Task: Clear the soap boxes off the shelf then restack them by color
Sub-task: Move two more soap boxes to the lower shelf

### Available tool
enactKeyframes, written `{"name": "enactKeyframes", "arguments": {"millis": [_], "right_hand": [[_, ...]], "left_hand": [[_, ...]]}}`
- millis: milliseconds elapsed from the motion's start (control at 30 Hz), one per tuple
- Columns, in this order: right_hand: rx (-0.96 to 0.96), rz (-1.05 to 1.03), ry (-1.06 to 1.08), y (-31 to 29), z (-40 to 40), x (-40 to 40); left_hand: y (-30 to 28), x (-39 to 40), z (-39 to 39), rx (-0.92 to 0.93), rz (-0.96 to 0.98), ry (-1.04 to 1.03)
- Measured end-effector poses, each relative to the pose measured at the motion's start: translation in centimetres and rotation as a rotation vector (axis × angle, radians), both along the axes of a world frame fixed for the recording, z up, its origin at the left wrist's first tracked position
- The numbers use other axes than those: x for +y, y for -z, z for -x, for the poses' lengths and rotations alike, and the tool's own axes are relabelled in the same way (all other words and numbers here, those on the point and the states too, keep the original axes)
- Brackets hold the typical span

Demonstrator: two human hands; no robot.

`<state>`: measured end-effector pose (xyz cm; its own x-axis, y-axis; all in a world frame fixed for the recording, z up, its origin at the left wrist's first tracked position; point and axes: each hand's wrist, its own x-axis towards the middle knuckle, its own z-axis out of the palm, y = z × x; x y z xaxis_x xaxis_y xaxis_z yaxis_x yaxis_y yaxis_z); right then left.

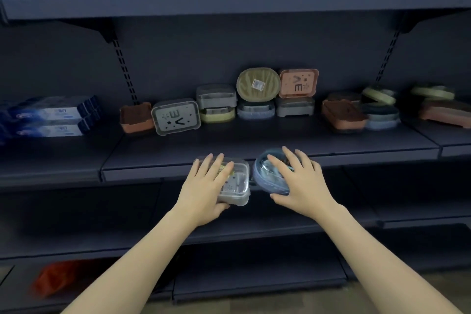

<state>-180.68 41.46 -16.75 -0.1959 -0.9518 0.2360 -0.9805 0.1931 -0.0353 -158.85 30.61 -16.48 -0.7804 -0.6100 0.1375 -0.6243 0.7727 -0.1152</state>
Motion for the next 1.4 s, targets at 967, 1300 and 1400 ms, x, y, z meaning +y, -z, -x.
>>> {"name": "enactKeyframes", "arguments": {"millis": [967,1300,1400], "right_hand": [[-0.048,-0.296,-0.062,19.4,4.0,-2.2],[-0.082,-0.283,-0.143,28.9,8.1,-9.6],[-0.112,-0.303,-0.164,30.8,8.8,-11.1]], "left_hand": [[19.9,-3.1,4.3,-0.071,-0.272,-0.163],[29.8,-9.7,7.5,-0.069,-0.233,-0.176],[31.4,-10.9,8.0,-0.077,-0.258,-0.183]]}}
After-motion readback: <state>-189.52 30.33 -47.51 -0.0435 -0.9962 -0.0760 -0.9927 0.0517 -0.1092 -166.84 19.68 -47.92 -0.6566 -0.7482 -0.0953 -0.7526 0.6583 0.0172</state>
